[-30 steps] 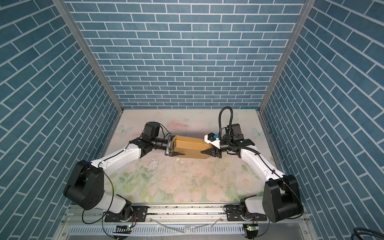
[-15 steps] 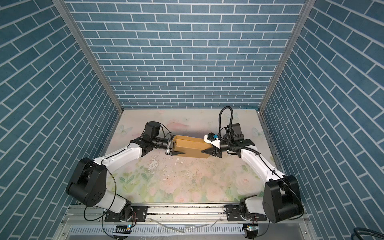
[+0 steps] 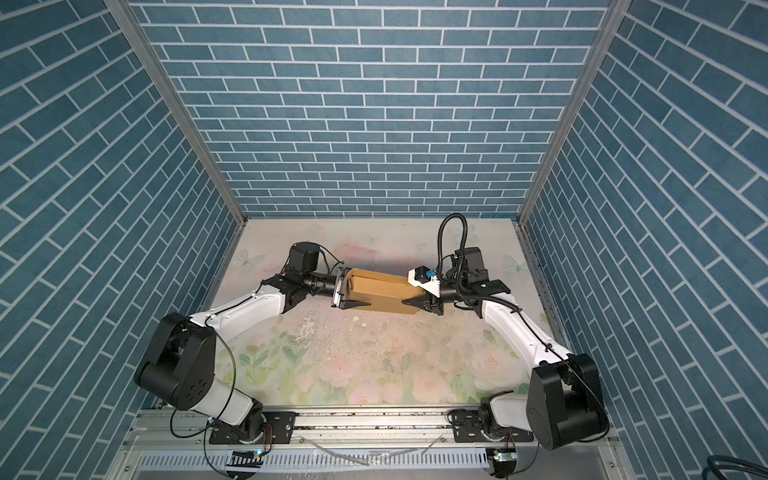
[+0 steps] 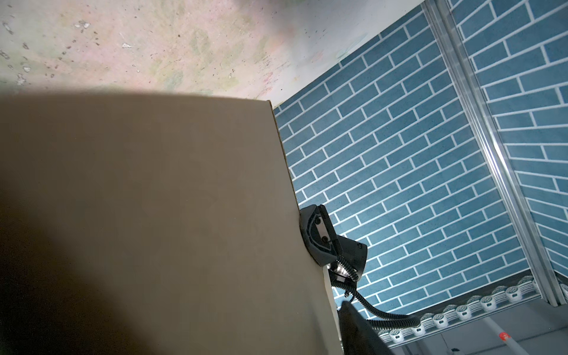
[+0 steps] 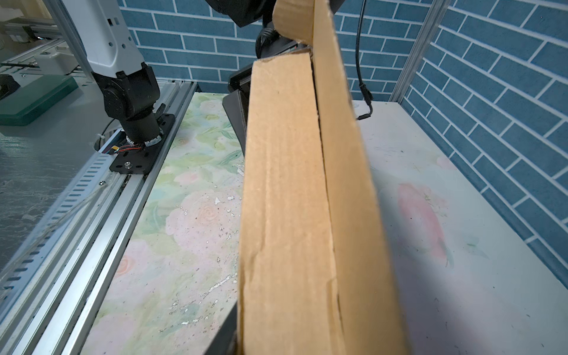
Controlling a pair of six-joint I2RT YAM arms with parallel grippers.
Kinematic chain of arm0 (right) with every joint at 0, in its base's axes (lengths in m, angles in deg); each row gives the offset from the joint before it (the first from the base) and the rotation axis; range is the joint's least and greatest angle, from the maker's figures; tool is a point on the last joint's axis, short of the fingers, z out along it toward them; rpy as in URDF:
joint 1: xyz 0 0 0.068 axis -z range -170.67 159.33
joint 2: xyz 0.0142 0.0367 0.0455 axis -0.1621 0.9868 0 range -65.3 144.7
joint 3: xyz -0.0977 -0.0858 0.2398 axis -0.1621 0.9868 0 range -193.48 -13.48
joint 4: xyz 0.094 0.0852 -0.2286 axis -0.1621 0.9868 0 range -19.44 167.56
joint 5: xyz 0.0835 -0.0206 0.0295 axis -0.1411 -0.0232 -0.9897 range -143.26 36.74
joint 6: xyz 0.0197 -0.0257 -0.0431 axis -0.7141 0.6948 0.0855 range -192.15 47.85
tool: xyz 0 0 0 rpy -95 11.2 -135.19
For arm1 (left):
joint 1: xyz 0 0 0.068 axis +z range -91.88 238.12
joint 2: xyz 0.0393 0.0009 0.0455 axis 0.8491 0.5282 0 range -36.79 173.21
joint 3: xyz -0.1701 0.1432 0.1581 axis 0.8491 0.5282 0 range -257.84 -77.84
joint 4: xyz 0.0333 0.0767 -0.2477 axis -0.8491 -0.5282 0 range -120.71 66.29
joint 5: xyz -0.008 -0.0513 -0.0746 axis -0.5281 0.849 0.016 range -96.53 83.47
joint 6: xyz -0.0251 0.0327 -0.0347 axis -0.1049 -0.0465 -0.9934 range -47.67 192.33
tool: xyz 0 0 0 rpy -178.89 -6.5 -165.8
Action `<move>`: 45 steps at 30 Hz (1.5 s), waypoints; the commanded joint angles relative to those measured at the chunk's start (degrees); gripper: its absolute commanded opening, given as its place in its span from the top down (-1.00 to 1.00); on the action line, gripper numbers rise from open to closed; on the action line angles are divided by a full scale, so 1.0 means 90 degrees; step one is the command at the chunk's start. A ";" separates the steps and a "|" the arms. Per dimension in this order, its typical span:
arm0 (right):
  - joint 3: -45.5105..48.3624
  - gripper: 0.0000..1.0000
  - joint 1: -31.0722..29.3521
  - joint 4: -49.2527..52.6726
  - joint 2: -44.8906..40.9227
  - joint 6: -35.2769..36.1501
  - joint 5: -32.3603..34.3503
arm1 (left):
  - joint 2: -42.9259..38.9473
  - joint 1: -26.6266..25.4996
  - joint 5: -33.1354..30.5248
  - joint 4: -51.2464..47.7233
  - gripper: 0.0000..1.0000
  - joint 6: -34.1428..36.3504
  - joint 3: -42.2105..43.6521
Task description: Fold the paper box
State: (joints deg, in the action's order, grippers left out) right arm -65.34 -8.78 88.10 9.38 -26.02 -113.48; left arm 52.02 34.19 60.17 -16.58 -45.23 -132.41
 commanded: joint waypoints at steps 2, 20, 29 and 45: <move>0.0224 0.52 0.0100 0.0522 -0.0199 -0.0169 -0.0026 | -0.0064 0.0417 -0.0355 -0.0219 -0.51 0.0533 -0.0329; 0.0225 0.56 0.0098 0.0577 -0.0348 -0.0191 0.0116 | -0.0589 0.1426 -0.0617 -0.1818 -0.59 0.2177 -0.0471; 0.0142 0.57 -0.0143 0.0546 -0.0279 -0.0581 0.0551 | -0.1278 0.2489 -0.1741 -0.2327 -0.31 0.3958 -0.0462; -0.0149 0.63 -0.1277 0.0178 0.0571 -0.1711 0.2005 | -0.2363 0.2527 -0.2570 -0.1214 -0.18 0.7051 0.0388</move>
State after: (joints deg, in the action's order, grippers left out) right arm -64.42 -19.18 91.66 13.33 -38.37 -98.10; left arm 32.07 56.86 38.20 -31.86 12.28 -130.98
